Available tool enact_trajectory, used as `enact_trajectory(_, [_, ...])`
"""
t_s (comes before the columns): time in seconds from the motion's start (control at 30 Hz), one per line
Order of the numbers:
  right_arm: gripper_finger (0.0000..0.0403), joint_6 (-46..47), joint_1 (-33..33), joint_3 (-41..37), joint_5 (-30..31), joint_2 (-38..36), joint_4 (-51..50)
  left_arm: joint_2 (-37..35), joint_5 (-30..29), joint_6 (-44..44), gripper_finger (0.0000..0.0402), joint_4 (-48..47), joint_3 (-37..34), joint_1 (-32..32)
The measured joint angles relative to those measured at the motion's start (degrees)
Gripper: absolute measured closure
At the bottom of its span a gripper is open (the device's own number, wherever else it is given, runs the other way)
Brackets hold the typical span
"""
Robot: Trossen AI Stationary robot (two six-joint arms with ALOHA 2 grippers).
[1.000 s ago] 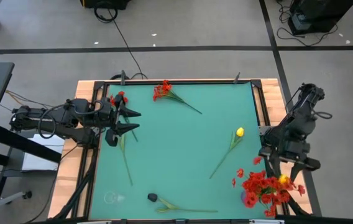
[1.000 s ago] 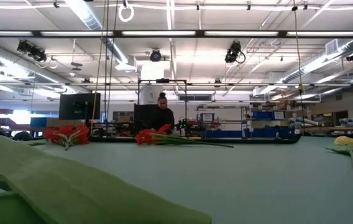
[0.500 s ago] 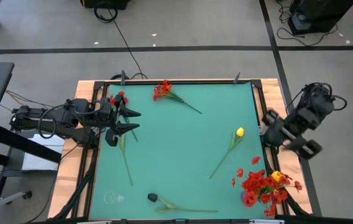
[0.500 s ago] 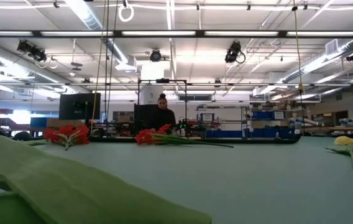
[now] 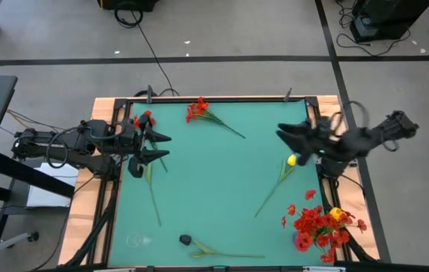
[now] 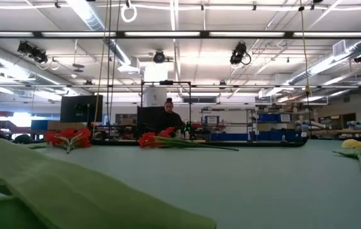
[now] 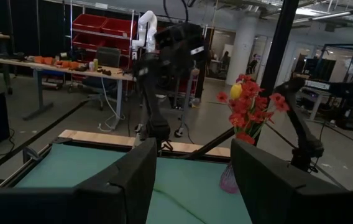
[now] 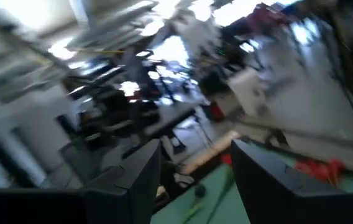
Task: Sort flowers into vase by color
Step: Put the yellow tulip into the violet vase
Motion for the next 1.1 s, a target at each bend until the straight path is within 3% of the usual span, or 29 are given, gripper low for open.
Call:
enact_trajectory(0.27, [0.0204, 24.92, -12.41, 0.00, -2.37, 9.35, -12.66, 0.00, -0.02, 5.99, 0.0189, 0.01, 0.00, 0.07])
enact_trajectory(0.5, [0.0206, 41.27, -19.46, 0.00, -11.36, 14.89, -29.50, 0.02, -0.02, 6.09, 0.0189, 0.02, 0.00, 0.07])
enact_trajectory(0.67, [0.0206, 57.79, -23.48, -0.02, -23.72, 18.42, -48.10, 0.00, -0.02, 6.08, 0.0189, 0.02, 0.00, 0.07])
enact_trajectory(0.83, [0.0206, 64.17, -24.83, -0.04, -34.97, 22.26, -57.89, 0.00, -0.02, 6.08, 0.0189, 0.02, 0.00, 0.07])
enact_trajectory(1.1, [0.0206, 63.89, -25.10, -0.07, -44.71, 28.20, -58.55, 0.00, -0.02, 6.05, 0.0189, 0.02, 0.00, 0.07])
